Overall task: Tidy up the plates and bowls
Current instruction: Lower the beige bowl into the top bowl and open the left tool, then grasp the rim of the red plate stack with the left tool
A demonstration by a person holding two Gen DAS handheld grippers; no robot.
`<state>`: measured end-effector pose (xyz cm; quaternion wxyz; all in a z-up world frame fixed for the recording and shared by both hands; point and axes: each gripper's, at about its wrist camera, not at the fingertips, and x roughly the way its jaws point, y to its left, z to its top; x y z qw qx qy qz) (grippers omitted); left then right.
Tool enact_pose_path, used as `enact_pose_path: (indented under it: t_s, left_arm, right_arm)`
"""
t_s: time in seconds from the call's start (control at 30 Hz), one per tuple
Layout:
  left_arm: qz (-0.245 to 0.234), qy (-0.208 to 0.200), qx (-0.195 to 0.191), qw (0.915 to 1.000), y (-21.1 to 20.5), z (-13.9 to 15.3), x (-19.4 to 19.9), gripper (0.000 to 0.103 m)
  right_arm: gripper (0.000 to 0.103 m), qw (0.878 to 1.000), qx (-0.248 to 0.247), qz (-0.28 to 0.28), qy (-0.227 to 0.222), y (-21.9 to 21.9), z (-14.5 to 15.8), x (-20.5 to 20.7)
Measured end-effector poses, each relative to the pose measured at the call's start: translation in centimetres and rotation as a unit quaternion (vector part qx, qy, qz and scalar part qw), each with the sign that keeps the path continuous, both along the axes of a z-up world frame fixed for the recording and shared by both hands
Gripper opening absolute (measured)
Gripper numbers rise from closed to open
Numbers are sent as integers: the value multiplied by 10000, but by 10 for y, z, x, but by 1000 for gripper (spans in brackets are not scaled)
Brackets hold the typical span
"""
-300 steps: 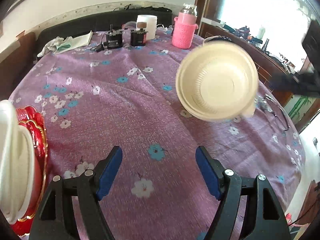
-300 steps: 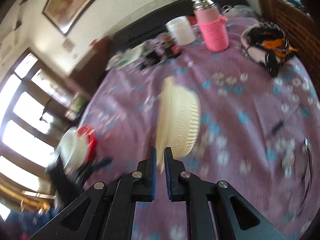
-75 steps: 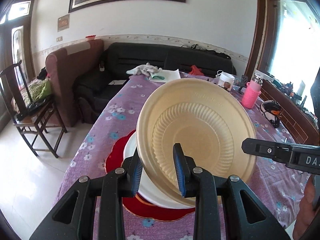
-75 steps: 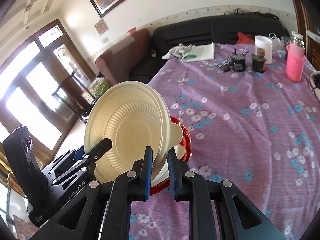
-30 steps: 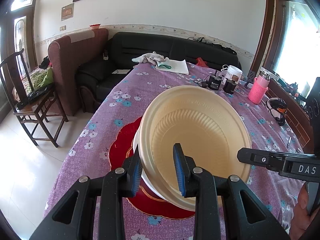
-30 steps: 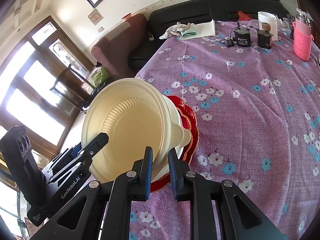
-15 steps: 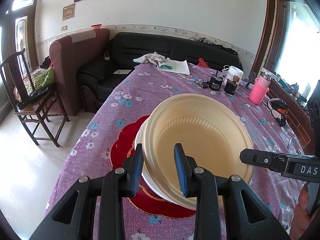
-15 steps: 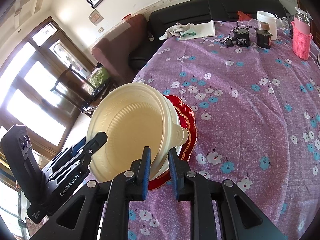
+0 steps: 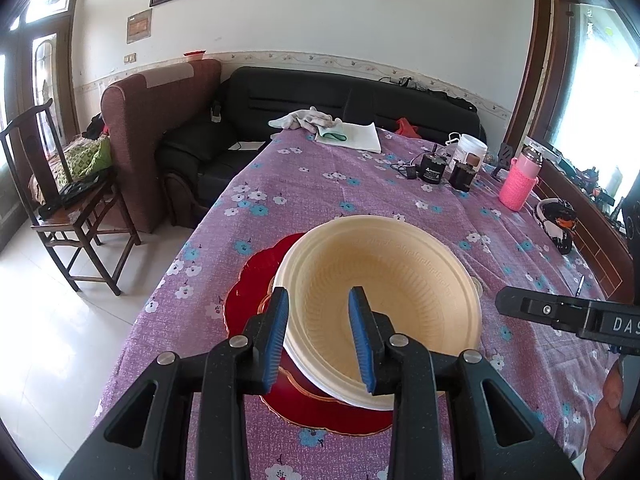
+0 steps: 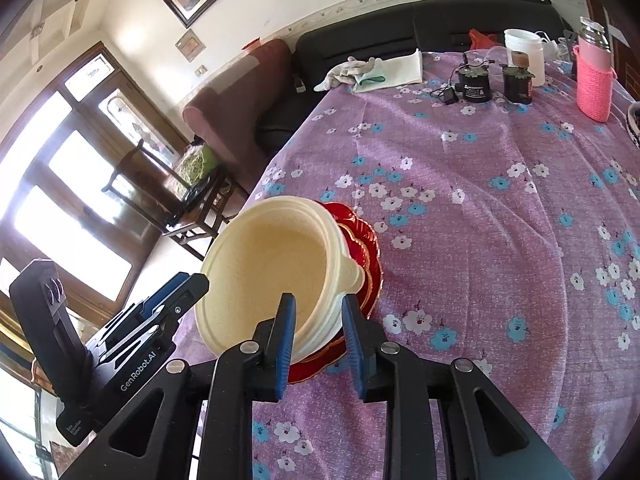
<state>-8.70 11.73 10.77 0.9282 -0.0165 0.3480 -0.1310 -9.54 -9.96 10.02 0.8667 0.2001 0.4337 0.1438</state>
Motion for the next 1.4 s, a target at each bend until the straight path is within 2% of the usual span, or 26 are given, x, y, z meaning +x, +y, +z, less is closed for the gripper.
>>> enact_pose_path:
  t_s: [0.13,0.47,0.83,1.1,1.4]
  left_arm:
    - [1,4,1,10000,0,0,0,31]
    - [65,2,-28,10000,7,4,-1,43]
    - [351,160,-249,9989,41,1,5,44]
    - [717,403,-243,9963,74,-16,8,44]
    - [636,733,-297,9948,74,-40,20,44]
  right_arm:
    - [26,10000,41,-59,18,-6,-1,-1]
    - [26,9998,95,-151,91,-15,-8,-1]
    - [26,9991,150,-276,300,-26,-28,3]
    - [26,9979,228,-350,489,-33,-48,9]
    - [26,9969,270,-360,638,-32,-64,15]
